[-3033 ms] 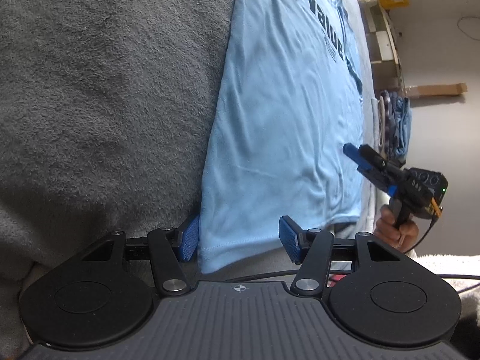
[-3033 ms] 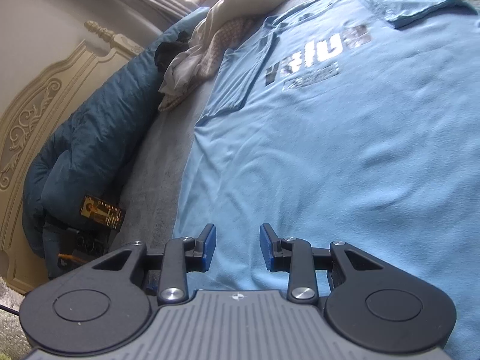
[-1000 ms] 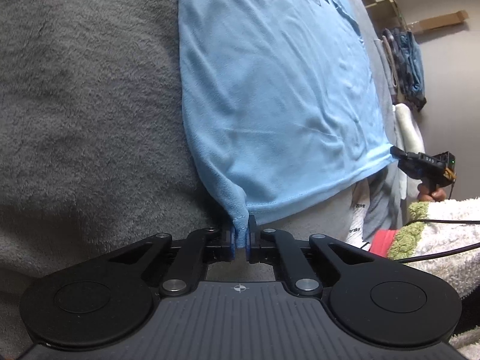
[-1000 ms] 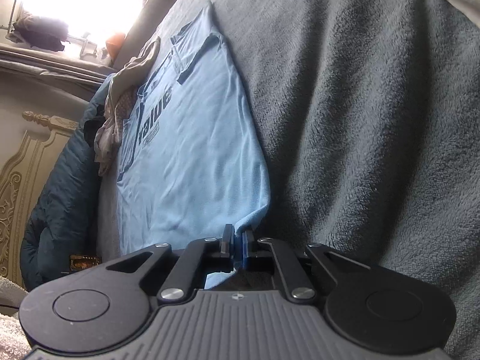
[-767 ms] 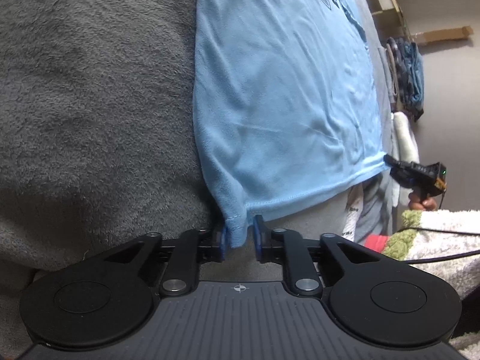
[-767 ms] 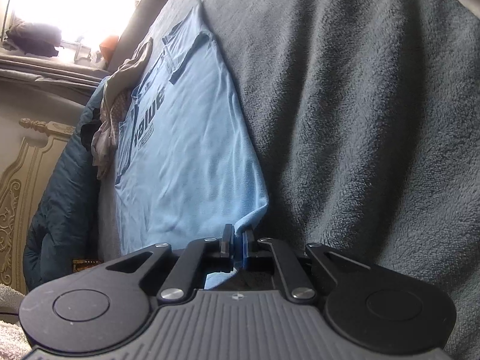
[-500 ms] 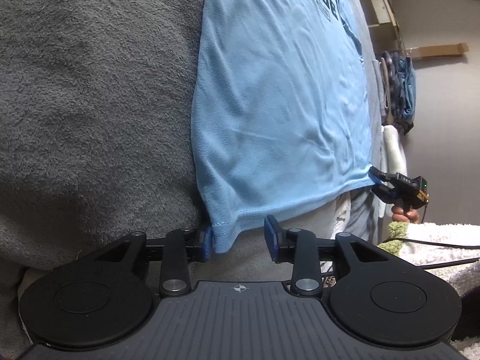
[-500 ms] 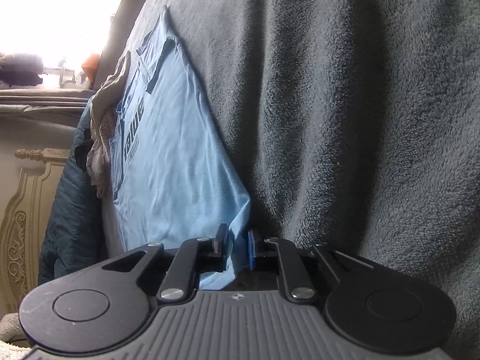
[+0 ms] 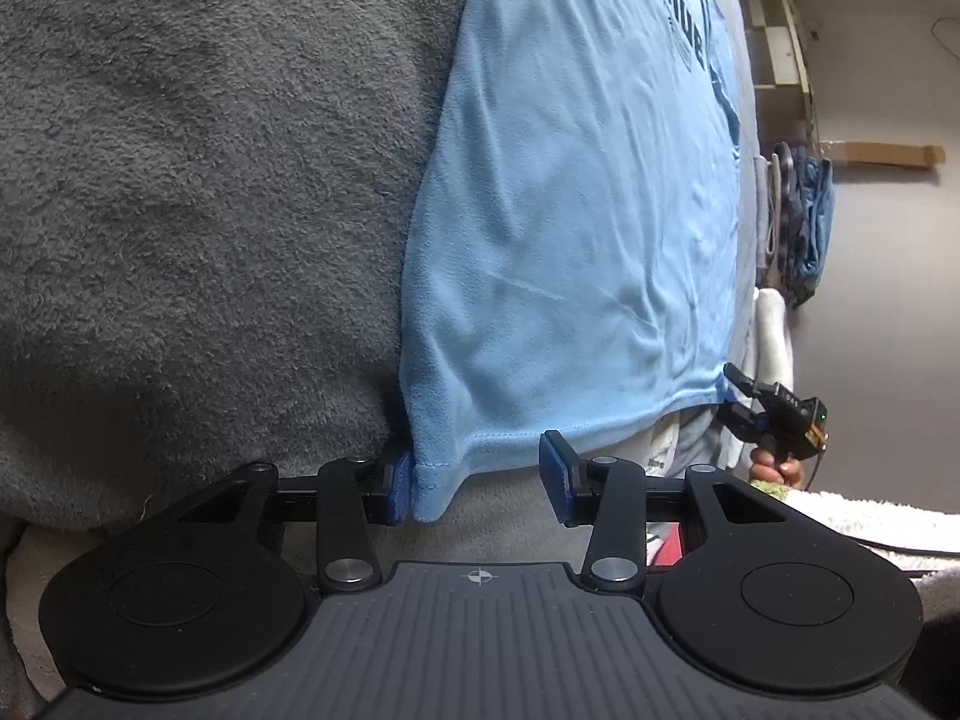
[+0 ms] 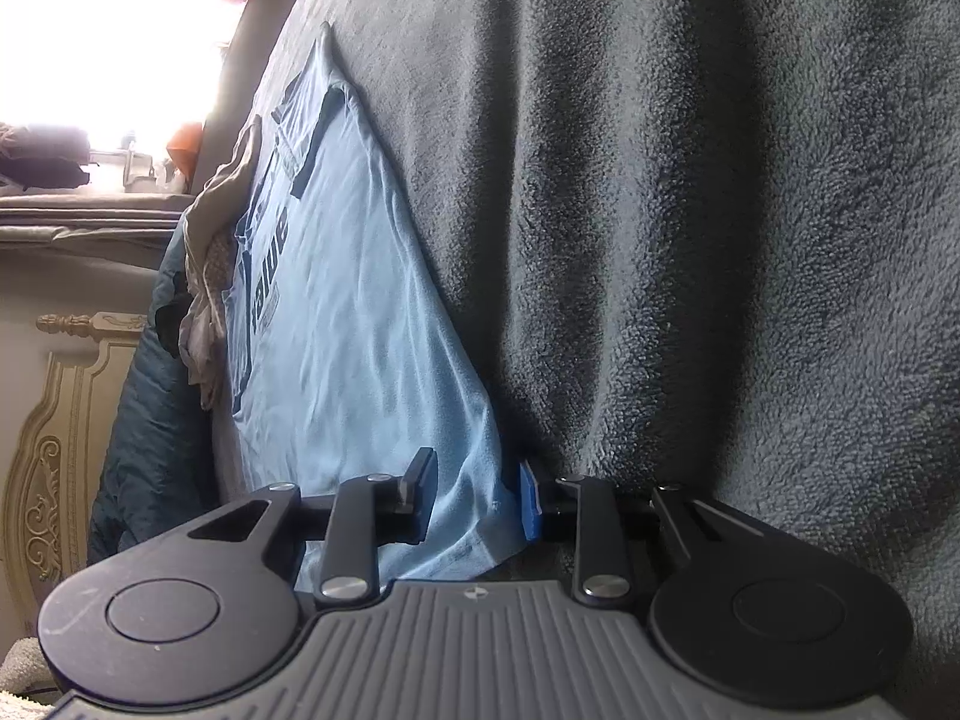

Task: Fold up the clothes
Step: 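Lift the hem with both grippers and fold it toward the collar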

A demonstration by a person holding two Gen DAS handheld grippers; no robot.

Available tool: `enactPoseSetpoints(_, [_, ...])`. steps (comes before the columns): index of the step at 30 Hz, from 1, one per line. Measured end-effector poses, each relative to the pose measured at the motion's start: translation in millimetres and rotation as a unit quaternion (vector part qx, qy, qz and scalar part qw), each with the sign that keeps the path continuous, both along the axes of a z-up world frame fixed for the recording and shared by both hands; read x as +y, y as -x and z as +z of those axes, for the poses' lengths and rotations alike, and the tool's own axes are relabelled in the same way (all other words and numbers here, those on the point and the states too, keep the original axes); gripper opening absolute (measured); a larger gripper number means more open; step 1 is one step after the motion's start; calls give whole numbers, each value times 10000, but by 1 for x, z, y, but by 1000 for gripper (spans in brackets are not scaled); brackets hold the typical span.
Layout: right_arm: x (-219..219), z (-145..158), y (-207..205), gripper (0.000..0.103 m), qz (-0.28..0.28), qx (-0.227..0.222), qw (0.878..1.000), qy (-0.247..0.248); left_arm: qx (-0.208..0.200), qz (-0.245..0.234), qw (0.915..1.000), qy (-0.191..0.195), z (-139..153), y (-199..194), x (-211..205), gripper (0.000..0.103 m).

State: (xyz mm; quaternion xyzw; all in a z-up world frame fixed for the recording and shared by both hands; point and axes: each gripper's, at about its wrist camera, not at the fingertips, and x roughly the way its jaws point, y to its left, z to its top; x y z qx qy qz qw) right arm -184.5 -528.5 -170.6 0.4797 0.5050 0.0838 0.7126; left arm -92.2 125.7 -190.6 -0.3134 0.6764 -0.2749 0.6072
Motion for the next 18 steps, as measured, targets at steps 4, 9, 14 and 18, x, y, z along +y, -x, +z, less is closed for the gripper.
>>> enactPoseSetpoints(4, [3,0,0,18,75,-1,9999,128,45,12,9999,-163,-1,-1,0,29])
enactPoseSetpoints(9, [8,2,0,12,225,-60,9995,190,-89,-90,9993,-345,3,-1,-2,20])
enactPoseSetpoints(14, [17,11,-1,6,498,-290,9979,302,-256,-211,9981,-527,8,-1,-4,9])
enactPoseSetpoints(18, [19,23,-2,5,571,-546,9964,311,-421,-254,9970,-597,15,-2,-4,6])
